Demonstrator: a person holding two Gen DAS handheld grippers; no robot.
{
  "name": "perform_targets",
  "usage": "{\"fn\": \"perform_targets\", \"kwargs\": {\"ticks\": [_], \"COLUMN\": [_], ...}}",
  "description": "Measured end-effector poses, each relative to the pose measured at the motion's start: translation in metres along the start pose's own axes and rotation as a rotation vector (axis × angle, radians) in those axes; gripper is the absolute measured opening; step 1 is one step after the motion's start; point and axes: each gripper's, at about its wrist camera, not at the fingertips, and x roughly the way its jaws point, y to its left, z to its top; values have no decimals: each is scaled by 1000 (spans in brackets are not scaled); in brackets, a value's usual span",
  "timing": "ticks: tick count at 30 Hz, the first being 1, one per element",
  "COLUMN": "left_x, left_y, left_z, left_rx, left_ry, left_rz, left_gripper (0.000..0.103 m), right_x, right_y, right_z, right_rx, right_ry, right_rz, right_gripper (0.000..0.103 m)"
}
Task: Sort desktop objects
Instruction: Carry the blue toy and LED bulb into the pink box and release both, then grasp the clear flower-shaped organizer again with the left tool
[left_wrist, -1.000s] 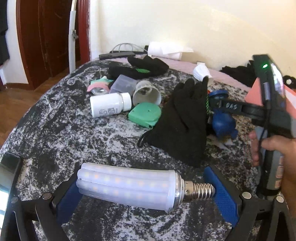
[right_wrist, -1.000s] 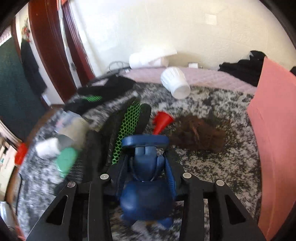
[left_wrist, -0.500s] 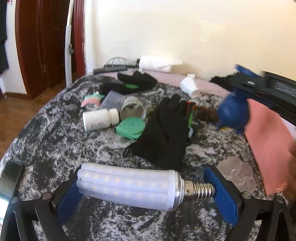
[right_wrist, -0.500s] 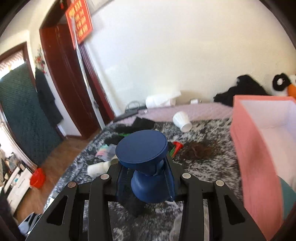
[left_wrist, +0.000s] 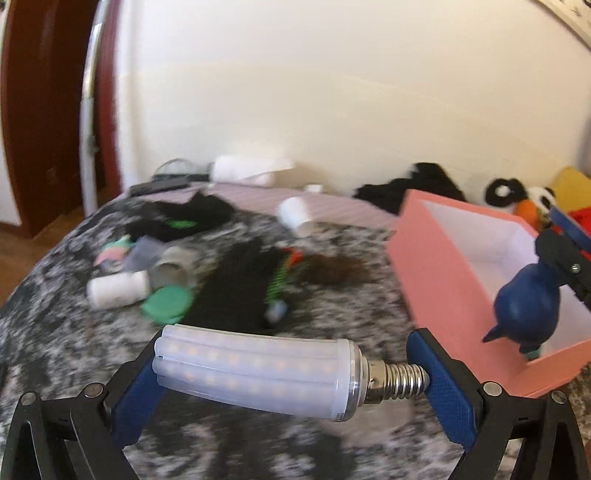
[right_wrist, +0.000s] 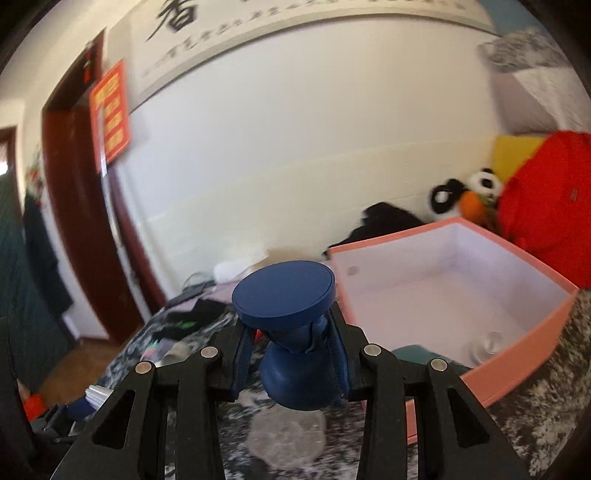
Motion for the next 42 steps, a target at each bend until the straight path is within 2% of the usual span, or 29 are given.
{"fn": "perform_targets", "kwargs": {"ticks": [5, 14, 18, 22, 26, 27, 28, 30, 36, 42], "left_x": [11, 37, 61, 78, 90, 92, 93, 95, 98, 97], "left_y": [-60, -159, -191, -209, -230, -231, -229, -223, -203, -191], "left_z": [11, 49, 51, 44, 27, 25, 26, 29, 35, 38], "left_rx": [76, 212, 243, 233, 323, 323, 300, 263, 193, 170], "left_ry": [-33, -144, -136, -96, -21, -3, 14, 41, 35, 39], "left_rz": [-66, -206, -290, -388, -467, -474, -476, -487, -419, -391], "left_gripper": [101, 101, 101, 101, 101, 102, 102, 102, 102, 102], "right_x": [-2, 3, 5, 7, 11, 12, 12, 13, 15, 16], "right_y": [-56, -145, -179, -212, -227, -228, -226, -220, -204, -188], "right_z": [13, 41, 44, 43, 37, 36, 36, 37, 39, 42], "right_rx": [94, 211, 257, 312, 403, 417, 411, 400, 367, 333], "right_ry": [-45, -101, -95, -84, -45, -39, -44, -54, -84, -114], "right_rz": [-49, -210, -263, -315, -334, -335, -330, -319, -287, -254], "right_gripper": [40, 40, 40, 40, 44, 49, 74, 102, 103, 103]}}
